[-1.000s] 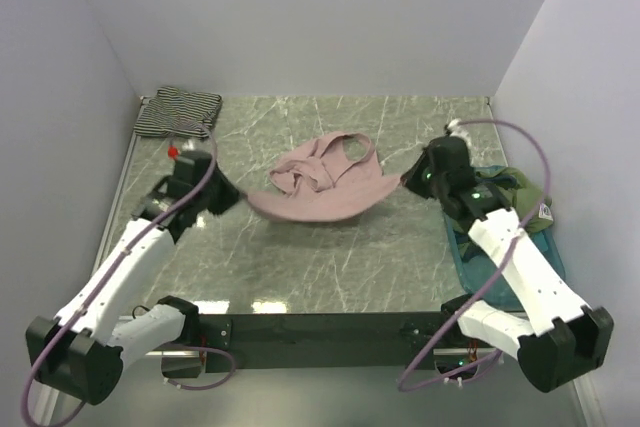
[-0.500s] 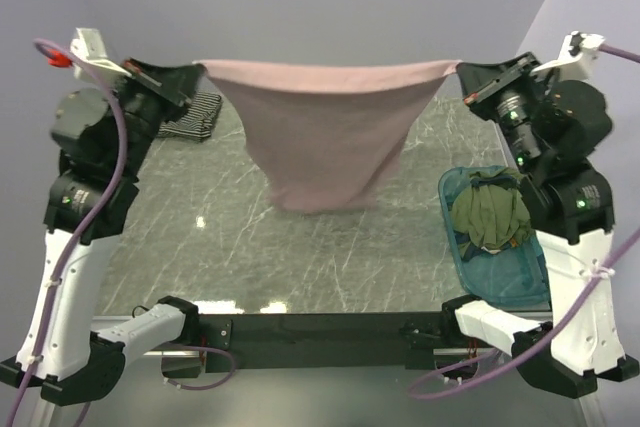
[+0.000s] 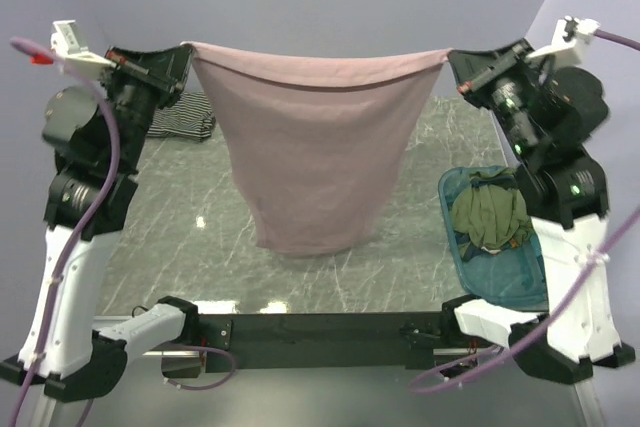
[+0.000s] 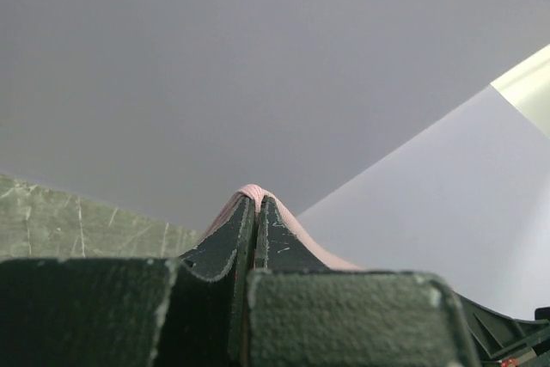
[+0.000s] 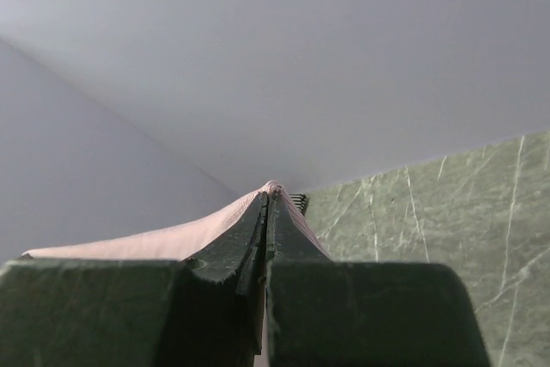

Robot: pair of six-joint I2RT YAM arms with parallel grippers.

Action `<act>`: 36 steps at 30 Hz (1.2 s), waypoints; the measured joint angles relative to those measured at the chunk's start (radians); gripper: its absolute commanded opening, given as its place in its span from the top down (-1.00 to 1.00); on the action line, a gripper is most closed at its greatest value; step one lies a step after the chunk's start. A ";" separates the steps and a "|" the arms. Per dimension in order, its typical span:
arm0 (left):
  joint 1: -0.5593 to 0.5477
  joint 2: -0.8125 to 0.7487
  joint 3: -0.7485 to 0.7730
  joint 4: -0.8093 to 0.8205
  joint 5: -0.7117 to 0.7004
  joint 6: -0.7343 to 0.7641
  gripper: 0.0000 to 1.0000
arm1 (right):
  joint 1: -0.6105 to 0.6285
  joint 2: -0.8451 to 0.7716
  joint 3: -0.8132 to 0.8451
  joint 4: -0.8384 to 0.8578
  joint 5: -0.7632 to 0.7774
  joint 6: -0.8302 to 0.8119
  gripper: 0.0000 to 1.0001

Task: Fold and stack the tank tops
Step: Flatten the tank top out

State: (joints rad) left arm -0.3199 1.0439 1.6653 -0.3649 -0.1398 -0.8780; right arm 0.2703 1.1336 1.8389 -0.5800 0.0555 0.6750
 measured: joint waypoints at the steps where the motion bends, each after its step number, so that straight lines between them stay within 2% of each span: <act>1: 0.008 0.015 0.000 0.010 0.002 -0.003 0.99 | 0.000 0.023 0.000 0.008 -0.006 0.000 1.00; 5: 0.085 0.129 0.014 0.080 0.063 -0.027 0.99 | -0.003 0.150 0.048 0.058 -0.031 -0.004 1.00; 8: 0.163 0.293 0.096 0.135 0.150 -0.052 0.99 | -0.013 0.336 0.204 0.080 -0.062 -0.019 1.00; 11: 0.227 0.492 0.244 0.177 0.253 -0.074 0.99 | -0.026 0.554 0.422 0.094 -0.082 -0.035 1.00; 14: 0.275 0.737 0.510 0.178 0.362 -0.090 0.99 | -0.047 0.733 0.616 0.099 -0.101 -0.040 1.00; 17: 0.309 0.906 0.725 0.186 0.451 -0.111 0.99 | -0.071 0.779 0.636 0.129 -0.109 -0.040 1.00; 19: 0.333 0.925 0.735 0.195 0.498 -0.123 0.99 | -0.087 0.759 0.576 0.170 -0.109 -0.040 1.00; 21: 0.362 0.886 0.640 0.245 0.530 -0.140 0.99 | -0.095 0.714 0.484 0.218 -0.111 -0.039 1.00; 26: 0.420 0.680 0.217 0.317 0.563 -0.183 0.99 | -0.100 0.547 0.140 0.319 -0.146 -0.017 1.00; 33: 0.414 0.363 -0.498 0.360 0.546 -0.228 0.99 | -0.097 0.275 -0.621 0.502 -0.201 0.065 1.00; 36: 0.414 0.266 -0.787 0.315 0.517 -0.224 0.99 | -0.089 0.209 -0.934 0.520 -0.220 0.092 1.00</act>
State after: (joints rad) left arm 0.0940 1.3094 0.8787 -0.0494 0.3775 -1.1019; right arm 0.1814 1.3430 0.9047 -0.0605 -0.1650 0.7673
